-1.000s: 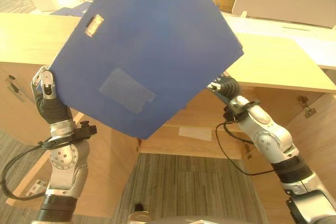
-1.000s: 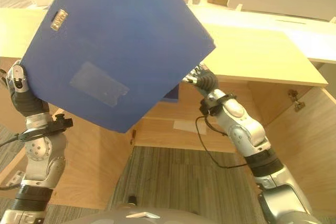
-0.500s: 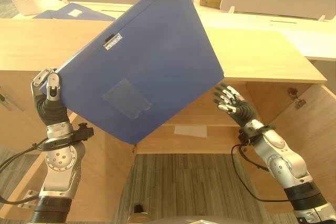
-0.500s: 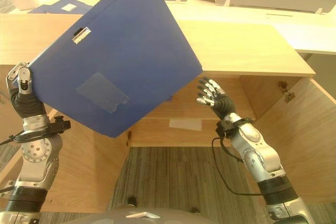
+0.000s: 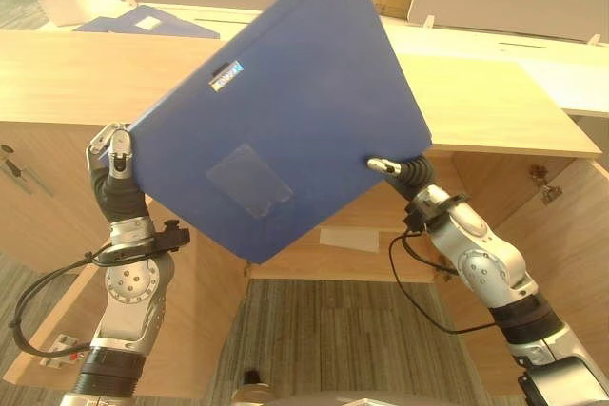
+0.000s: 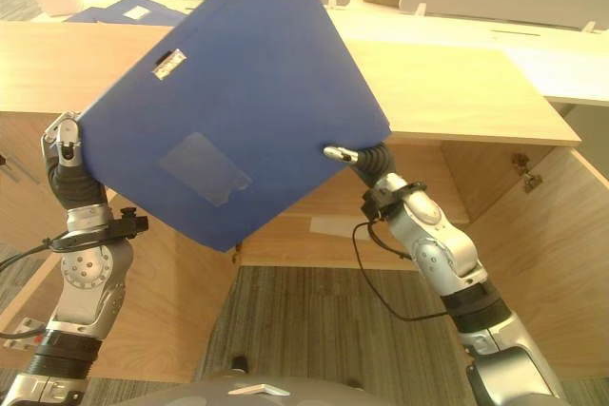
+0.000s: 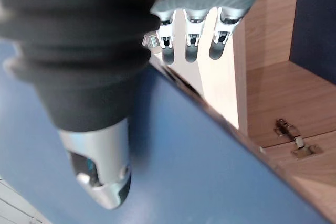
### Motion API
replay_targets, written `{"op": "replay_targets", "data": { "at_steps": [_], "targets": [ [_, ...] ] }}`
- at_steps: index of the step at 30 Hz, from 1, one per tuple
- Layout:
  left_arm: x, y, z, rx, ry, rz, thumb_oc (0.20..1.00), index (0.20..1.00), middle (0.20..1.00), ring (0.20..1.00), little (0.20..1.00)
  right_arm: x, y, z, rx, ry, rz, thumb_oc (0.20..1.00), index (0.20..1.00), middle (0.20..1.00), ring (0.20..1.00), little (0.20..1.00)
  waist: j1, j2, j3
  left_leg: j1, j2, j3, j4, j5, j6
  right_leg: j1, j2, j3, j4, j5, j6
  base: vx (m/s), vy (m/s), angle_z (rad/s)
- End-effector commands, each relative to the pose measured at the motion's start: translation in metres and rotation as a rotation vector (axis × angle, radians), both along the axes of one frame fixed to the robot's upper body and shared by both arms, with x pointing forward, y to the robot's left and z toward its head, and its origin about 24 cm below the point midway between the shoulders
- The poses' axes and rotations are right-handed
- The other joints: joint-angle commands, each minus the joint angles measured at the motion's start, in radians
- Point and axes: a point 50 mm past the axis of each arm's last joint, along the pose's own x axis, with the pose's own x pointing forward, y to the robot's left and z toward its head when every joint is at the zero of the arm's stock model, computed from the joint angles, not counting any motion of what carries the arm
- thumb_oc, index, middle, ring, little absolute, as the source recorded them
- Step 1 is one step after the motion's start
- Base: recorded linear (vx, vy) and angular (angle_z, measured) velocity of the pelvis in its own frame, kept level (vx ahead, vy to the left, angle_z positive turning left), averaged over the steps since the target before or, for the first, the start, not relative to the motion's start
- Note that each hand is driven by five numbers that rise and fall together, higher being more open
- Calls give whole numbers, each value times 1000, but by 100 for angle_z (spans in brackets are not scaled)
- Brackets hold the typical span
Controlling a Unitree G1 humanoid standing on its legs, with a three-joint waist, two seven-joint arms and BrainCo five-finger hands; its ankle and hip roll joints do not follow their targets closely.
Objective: Put the empty folder in the office cabinet
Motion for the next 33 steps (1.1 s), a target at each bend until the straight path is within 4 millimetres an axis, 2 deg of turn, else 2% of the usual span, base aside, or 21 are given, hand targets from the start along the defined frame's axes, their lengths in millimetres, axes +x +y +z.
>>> {"op": "replay_targets", "data": {
  "at_steps": [1,5,7,10,12,20,21,25,27,28,29,30,33],
  "targets": [
    [10,-12,25,0,-139,-74,200,200,200,200,200,0,6,33,77,-97,2,1000,1000,1000,1000,1000,21,21,-56,23,30,-37,-10,-84,3,33,-104,10,-3,-58,75,0,0,0],
    [12,-17,26,-10,-144,-86,200,200,200,200,200,2,11,36,84,-94,2,1000,1000,1000,1000,1000,24,20,-56,23,29,-39,-10,-84,4,35,-103,8,-3,-59,74,-1,0,2],
    [18,-40,30,-97,-171,-163,200,200,200,200,200,6,35,54,124,-107,-2,1000,1000,1000,1000,1000,32,17,-58,23,26,-44,-10,-87,7,40,-102,3,-3,-58,71,-25,-5,10],
    [19,-41,30,-109,-175,-167,200,200,200,200,200,7,37,57,130,-110,-2,1000,1000,1000,1000,1000,32,16,-58,24,27,-44,-10,-87,7,40,-102,3,-3,-58,70,-13,-3,6],
    [20,-50,34,-151,-198,-191,200,200,200,200,200,5,47,62,133,-120,20,1000,1000,1000,1000,1000,31,14,-59,24,27,-43,-10,-88,7,40,-99,6,-3,-59,68,-31,-7,9],
    [22,-68,46,-274,-274,-245,200,200,200,200,200,2,66,51,144,-93,40,1000,1000,1000,1000,1000,19,17,-59,26,29,-40,-10,-88,9,39,-98,14,-3,-58,67,-13,-3,0],
    [24,-77,49,-290,-268,-266,200,200,200,200,200,0,70,47,132,-101,31,200,200,200,200,200,10,18,-60,28,30,-36,-10,-89,8,37,-98,17,-3,-57,68,0,0,0],
    [25,-78,49,-292,-265,-268,200,200,200,200,200,0,71,47,128,-102,27,200,200,200,200,200,10,18,-60,28,30,-36,-10,-89,8,37,-98,18,-3,-57,69,0,0,0],
    [32,-84,42,-317,-175,-292,200,200,200,200,200,0,69,42,111,-120,-9,200,200,200,200,200,0,22,-58,29,29,-32,-10,-90,9,34,-98,24,-3,-57,69,0,0,0],
    [33,-85,38,-320,-144,-296,241,241,241,241,241,-1,66,41,105,-126,-22,200,200,200,200,200,-1,23,-57,29,29,-32,-10,-91,9,34,-98,24,-3,-56,69,-10,-20,-4],
    [34,-85,33,-332,-112,-302,649,649,649,649,649,-1,62,39,97,-134,-42,200,200,200,200,200,-2,23,-56,29,29,-30,-10,-92,10,33,-98,23,-3,-56,69,-10,-19,-4],
    [34,-83,28,-344,-84,-303,1000,1000,1000,1000,1000,-1,58,38,86,-146,-61,200,200,200,200,200,-2,23,-54,29,29,-30,-10,-93,10,33,-98,23,-3,-55,70,0,0,0],
    [32,-79,17,-343,-29,-321,1000,1000,1000,1000,1000,-2,46,33,64,-176,-95,200,200,200,200,200,-2,24,-49,27,29,-29,-10,-94,12,31,-98,23,-3,-55,70,-12,-11,0]
  ]
}}
